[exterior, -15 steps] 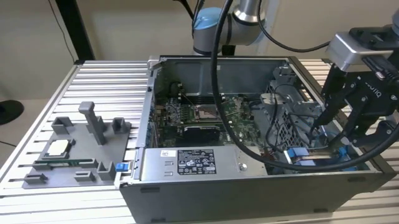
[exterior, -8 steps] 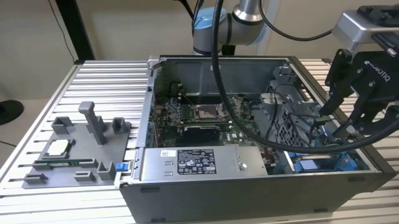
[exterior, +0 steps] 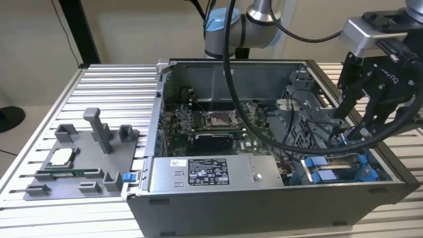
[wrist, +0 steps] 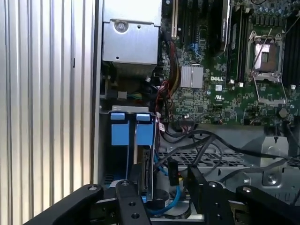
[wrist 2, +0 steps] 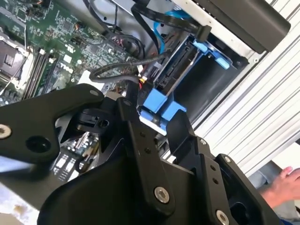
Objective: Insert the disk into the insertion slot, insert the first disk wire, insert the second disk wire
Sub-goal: 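Insert the disk into the insertion slot, then insert the first disk wire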
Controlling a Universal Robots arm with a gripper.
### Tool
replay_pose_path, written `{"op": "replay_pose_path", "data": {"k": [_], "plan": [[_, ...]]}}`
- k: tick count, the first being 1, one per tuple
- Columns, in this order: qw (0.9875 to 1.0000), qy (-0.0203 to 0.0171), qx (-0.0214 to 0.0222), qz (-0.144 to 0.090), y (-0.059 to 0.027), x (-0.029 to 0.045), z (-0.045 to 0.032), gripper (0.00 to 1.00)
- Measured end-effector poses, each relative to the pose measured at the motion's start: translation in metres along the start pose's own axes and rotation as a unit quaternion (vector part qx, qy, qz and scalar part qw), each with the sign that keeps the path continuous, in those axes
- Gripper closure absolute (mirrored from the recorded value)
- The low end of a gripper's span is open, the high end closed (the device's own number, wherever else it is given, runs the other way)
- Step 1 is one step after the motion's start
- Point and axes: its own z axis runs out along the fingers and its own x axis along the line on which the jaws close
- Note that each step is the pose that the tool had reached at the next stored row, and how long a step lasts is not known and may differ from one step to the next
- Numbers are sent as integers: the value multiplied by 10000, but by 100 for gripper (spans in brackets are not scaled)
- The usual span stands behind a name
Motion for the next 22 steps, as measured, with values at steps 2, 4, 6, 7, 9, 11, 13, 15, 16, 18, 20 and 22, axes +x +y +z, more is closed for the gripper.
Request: {"op": "replay_pose_path", "data": {"k": [2, 4, 6, 7, 9, 11, 13, 15, 16, 18, 20, 22], "plan": [[10000, 0, 35, -48, 3, -39, 30, 0], [10000, 1, 52, -58, 25, -66, 52, 0], [10000, 0, 70, -61, 40, -70, 60, 0], [10000, 1, 72, -62, 41, -69, 60, 0], [9999, 1, 86, -64, 42, -70, 65, 0], [9999, 4, 106, -69, 43, -69, 77, 0], [9999, 4, 127, -74, 44, -67, 94, 0], [9999, 3, 131, -75, 49, -66, 101, 0], [9999, 3, 134, -75, 53, -65, 105, 0], [9999, 2, 144, -76, 63, -64, 112, 0], [9999, 4, 152, -77, 70, -65, 114, 0], [9999, 5, 154, -78, 72, -65, 114, 0]]}}
